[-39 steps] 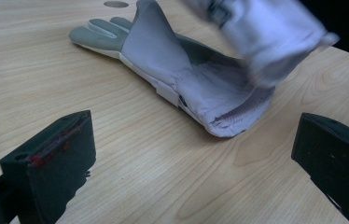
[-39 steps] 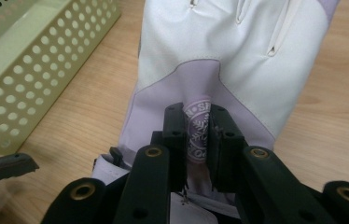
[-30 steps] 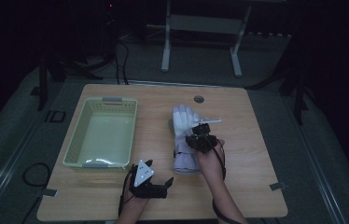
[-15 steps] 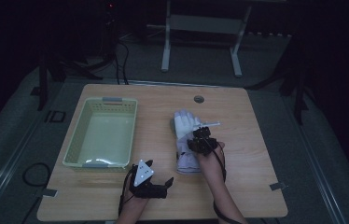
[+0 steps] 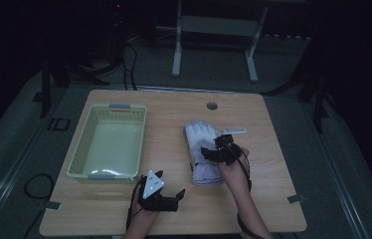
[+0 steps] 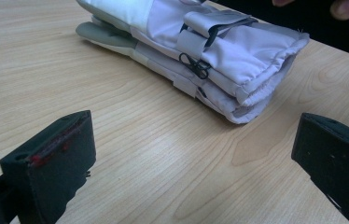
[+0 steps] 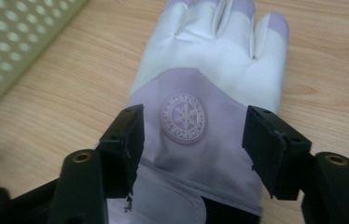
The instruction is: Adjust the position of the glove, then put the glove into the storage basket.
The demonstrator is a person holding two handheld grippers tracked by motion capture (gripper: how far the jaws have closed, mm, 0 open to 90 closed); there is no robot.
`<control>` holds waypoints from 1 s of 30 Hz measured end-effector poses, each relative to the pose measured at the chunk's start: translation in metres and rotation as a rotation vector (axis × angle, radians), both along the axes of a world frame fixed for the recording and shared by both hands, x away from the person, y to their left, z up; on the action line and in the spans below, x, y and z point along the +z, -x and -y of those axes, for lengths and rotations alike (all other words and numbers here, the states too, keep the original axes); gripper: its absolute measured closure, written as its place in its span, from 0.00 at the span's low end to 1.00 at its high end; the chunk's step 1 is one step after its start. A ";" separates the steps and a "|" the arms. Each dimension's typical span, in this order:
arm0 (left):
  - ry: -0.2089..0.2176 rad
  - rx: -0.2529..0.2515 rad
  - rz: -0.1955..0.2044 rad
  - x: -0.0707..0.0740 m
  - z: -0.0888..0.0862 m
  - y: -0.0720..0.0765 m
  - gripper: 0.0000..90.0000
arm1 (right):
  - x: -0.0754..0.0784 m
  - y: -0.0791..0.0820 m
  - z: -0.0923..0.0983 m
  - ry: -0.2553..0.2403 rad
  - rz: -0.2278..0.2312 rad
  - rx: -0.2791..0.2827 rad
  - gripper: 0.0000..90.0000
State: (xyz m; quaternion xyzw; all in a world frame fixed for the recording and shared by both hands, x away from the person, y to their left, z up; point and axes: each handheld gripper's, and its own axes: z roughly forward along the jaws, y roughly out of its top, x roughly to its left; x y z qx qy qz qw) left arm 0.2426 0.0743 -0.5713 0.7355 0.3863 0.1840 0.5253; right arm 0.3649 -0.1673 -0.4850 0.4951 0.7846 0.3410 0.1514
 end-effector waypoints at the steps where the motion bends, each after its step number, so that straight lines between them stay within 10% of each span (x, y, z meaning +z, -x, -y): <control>1: -0.001 -0.001 -0.001 0.000 0.000 0.000 0.00 | 0.002 0.000 0.004 -0.018 -0.001 0.012 0.31; 8: -0.022 -0.003 0.005 0.000 0.001 0.000 0.00 | 0.015 0.004 0.028 -0.139 0.013 0.040 0.26; 18: -0.002 -0.011 0.000 0.000 -0.001 0.000 0.00 | 0.010 0.010 0.039 -0.046 0.108 0.196 0.18; 21: -0.027 -0.028 0.003 0.001 0.000 0.000 0.00 | 0.011 0.021 0.054 -0.038 0.205 0.262 0.21; 30: -0.055 -0.043 0.007 0.017 -0.001 -0.011 0.00 | 0.013 0.030 0.085 -0.016 0.263 0.267 0.22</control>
